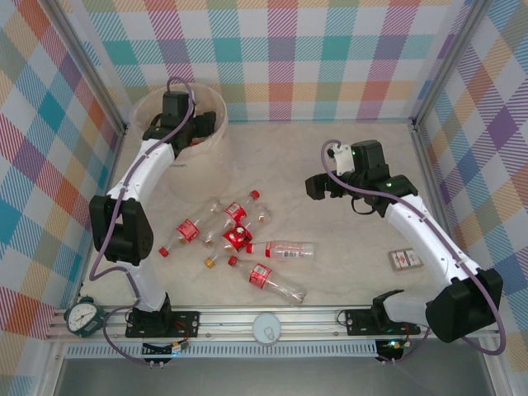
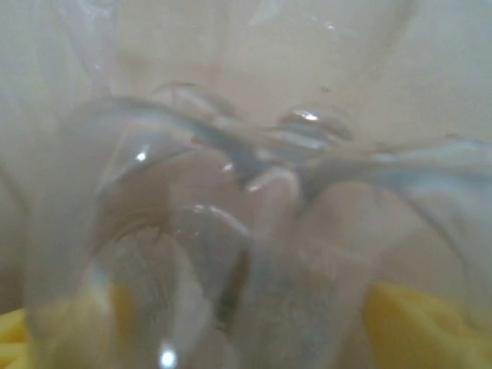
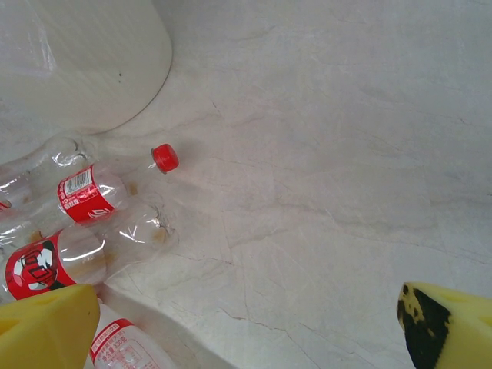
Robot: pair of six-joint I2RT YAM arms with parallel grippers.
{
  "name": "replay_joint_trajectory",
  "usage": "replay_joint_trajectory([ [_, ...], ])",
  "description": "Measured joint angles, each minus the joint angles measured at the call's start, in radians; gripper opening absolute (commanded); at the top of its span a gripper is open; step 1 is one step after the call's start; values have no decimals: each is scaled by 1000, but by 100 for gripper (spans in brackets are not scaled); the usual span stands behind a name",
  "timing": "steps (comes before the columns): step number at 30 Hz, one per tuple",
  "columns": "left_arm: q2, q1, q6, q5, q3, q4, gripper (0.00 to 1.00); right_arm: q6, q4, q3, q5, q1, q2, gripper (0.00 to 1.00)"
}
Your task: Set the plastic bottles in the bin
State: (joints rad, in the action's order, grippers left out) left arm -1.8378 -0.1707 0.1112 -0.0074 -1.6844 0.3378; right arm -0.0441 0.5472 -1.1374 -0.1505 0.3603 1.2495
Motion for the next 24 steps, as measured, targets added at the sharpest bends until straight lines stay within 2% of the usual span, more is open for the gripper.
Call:
replay_joint_trajectory([
  [8, 0, -6, 8, 43, -59, 78, 95, 8, 2, 0, -3, 0, 0, 99],
  [15, 3, -6, 8, 67, -88, 129, 97, 84, 53, 0, -65, 0, 19, 99],
  [24, 88, -6, 45, 124, -118, 160, 97, 288, 197, -33, -188, 8, 67, 99],
])
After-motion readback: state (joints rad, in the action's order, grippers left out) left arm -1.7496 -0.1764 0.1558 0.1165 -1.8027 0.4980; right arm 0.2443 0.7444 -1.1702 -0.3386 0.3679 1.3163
